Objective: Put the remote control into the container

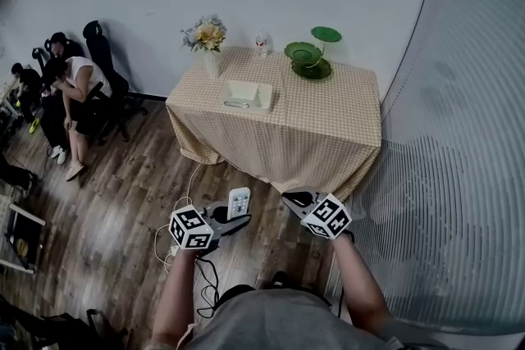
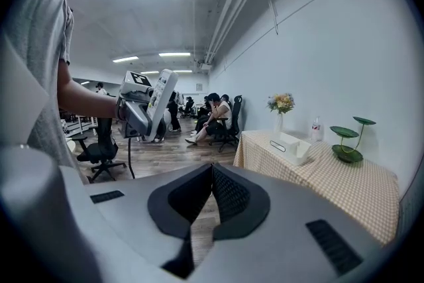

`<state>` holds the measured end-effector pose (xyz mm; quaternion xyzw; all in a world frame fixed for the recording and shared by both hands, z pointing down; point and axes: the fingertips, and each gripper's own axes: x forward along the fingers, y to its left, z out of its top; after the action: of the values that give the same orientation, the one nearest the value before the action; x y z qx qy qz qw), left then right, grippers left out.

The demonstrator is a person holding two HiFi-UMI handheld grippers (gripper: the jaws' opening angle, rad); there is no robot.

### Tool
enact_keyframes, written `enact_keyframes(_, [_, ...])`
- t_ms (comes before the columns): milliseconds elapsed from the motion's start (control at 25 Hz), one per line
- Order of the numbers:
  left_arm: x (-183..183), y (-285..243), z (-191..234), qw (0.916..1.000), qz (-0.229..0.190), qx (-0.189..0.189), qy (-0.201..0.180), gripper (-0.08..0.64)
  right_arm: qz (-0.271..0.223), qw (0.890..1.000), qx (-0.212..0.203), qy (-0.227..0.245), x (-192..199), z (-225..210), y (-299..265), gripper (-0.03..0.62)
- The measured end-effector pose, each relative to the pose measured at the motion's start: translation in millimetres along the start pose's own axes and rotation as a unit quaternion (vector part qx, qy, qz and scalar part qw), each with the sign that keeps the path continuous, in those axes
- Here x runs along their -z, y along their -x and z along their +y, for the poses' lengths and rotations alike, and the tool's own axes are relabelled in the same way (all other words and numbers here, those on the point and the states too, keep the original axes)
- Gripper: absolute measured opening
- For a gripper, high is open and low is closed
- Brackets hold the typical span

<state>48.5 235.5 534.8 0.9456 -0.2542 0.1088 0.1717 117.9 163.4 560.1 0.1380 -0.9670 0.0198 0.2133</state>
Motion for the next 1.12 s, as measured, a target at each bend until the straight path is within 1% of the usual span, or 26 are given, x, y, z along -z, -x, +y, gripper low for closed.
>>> enact_keyframes(240, [-4, -8, 7, 1.0000, 0.006, -0.006, 0.000, 0.086, -0.018, 1.000, 0.021, 0.000, -3, -21, 4, 0.018])
enact_keyframes(360, [-8, -12, 11, 1.0000, 0.004, -0.008, 0.000, 0.086, -0.023, 0.999, 0.023, -0.003, -4, -30, 6, 0.018])
enact_keyframes(560, [-9, -19, 14, 1.0000, 0.005, -0.006, 0.000, 0.086, -0.016, 1.000, 0.018, -0.005, 1, -36, 5, 0.018])
enact_keyframes(760, [-9, -22, 27, 1.0000, 0.001, -0.001, 0.007, 0.086, -0.002, 1.000, 0.010, -0.003, 6, -41, -5, 0.018])
enact_keyframes(1120, [-17, -29, 48, 0.9998, -0.007, 0.019, 0.005, 0.086, 0.006, 1.000, 0.014, -0.006, 4, -56, -19, 0.018])
